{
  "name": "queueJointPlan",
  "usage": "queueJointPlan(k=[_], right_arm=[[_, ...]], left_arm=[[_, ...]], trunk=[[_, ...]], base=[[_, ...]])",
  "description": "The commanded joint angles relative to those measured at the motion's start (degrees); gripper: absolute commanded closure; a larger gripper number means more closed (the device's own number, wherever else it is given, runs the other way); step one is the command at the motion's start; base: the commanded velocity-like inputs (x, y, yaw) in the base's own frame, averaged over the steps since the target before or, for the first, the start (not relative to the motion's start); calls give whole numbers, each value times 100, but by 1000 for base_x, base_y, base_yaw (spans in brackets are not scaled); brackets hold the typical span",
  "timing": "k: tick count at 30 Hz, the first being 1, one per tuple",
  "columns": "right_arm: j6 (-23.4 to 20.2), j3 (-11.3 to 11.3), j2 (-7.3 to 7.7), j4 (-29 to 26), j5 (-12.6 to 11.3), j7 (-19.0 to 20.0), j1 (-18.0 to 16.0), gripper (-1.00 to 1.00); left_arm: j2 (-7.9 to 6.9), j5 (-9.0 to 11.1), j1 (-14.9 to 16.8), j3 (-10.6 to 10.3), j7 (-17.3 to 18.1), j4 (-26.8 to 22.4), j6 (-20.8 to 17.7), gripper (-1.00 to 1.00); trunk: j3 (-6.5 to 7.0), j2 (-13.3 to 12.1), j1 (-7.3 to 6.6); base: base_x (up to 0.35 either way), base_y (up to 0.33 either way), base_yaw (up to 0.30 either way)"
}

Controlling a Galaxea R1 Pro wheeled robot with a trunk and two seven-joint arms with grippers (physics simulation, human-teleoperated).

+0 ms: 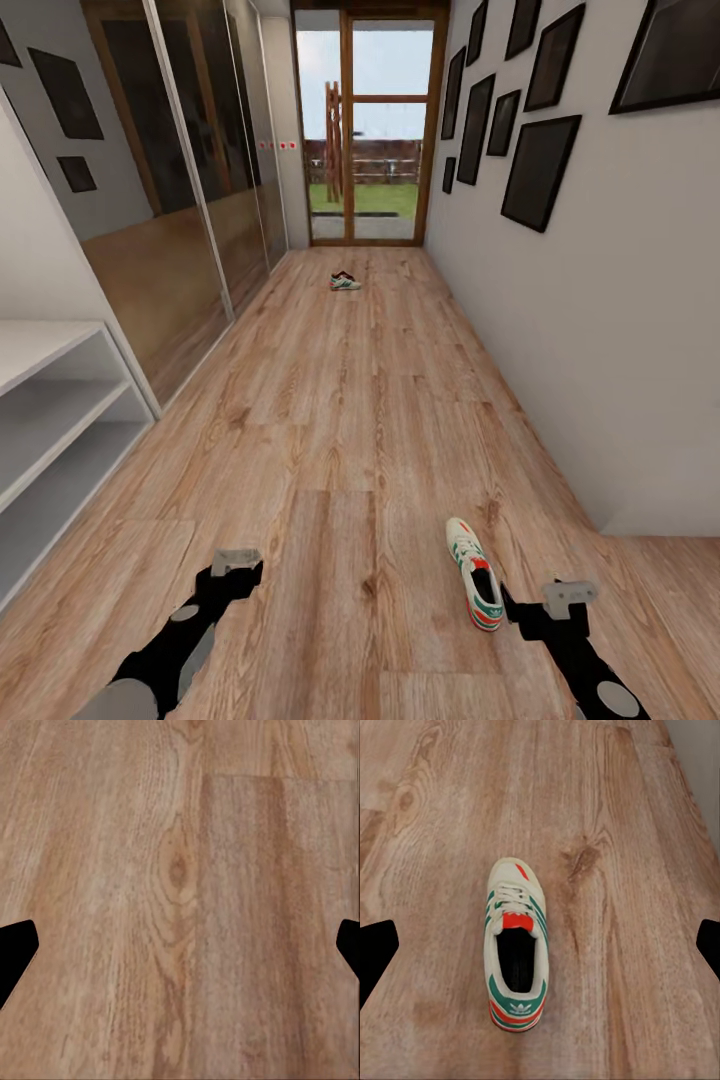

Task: Pick up the two gym shoes and the two sandals from the corridor floor and place them onto the hallstand (shoe rack) in the corridor, making sure they are on the rack and not on the floor. Arrange them so the two gym shoes are next to each other and the two sandals are next to each other.

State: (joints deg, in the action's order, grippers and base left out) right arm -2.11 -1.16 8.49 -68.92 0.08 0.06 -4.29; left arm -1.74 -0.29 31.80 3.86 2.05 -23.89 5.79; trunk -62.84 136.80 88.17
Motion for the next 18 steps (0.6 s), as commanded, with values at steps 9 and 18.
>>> queueJointPlan(k=[9,18], right_arm=[[-474,-8,5,257,14,2,-732,-100],[-913,-24,20,687,-6,26,-1247,-100]], left_arm=[[37,1,343,28,29,-18,-418,-100],[42,3,345,27,29,-12,-449,-100]], trunk=[[-5,2,-1],[-5,2,-1]], base=[[0,0,0],[38,0,0]])
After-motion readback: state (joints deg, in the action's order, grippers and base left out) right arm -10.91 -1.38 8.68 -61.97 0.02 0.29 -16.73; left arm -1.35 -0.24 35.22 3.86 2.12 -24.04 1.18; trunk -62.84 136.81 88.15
